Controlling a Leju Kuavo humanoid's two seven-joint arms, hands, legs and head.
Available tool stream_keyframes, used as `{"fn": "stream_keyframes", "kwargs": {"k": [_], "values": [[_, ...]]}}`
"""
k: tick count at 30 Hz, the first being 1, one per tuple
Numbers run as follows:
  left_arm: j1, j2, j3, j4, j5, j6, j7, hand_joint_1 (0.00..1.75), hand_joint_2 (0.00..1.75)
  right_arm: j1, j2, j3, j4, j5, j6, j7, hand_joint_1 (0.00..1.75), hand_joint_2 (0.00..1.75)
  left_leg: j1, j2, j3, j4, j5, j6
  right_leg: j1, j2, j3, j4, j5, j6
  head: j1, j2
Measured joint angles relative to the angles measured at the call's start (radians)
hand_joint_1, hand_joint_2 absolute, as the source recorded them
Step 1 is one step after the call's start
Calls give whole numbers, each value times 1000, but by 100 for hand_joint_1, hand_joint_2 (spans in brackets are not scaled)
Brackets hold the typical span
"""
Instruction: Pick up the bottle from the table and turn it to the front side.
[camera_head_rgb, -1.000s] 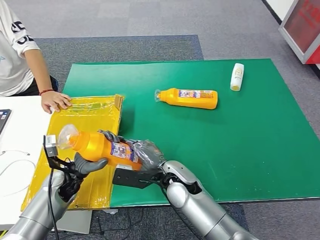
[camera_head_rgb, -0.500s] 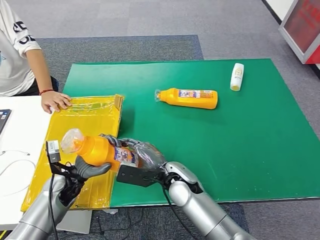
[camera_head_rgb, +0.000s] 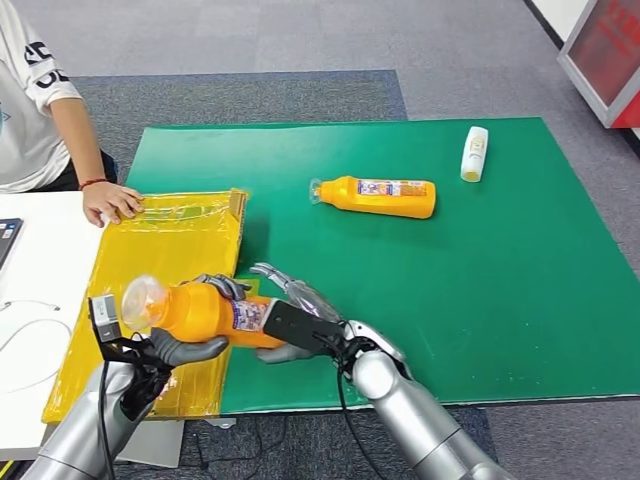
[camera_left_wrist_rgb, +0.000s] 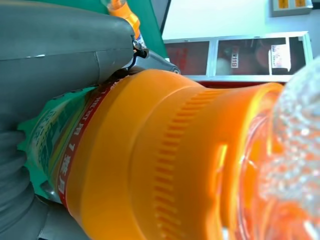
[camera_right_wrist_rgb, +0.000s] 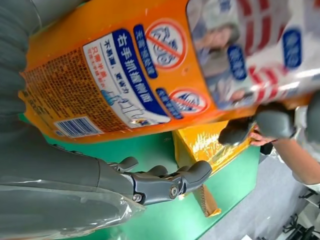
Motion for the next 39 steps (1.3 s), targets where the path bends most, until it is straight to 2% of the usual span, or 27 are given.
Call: {"fn": "stream_keyframes", "kwargs": {"k": [7,14,21,25,32,39], "values": [[4,2,0,-47,-149,119,4,175,175,13,-5,-67,2,-96,16,-4,0,175,0,0,0,0,0,0,0,0,0,0,0,0,0,0],[28,24,-13,-99,-263,217,56,175,175,6,-24,-187,0,-210,40,-9,0,175,0,0,0,0,0,0,0,0,-1,0,0,0,0,0],[27,38,-27,-138,-359,310,120,175,175,13,-40,-259,-20,-245,47,-13,0,175,0,0,0,0,0,0,0,1,-2,0,0,0,0,0],[19,50,-44,-150,-458,366,183,175,175,24,-46,-285,-47,-251,51,-10,0,175,0,0,0,0,0,0,0,1,-2,0,0,-1,0,0],[-46,82,-102,-149,-622,414,298,175,175,41,-49,-312,-82,-248,54,1,0,175,0,1,0,0,0,-1,0,1,-2,0,1,-1,0,0],[-171,125,-210,-112,-749,393,377,175,175,44,-50,-319,-87,-243,62,2,0,175,0,1,-1,0,1,-1,0,1,-2,0,1,-1,0,0]]}}
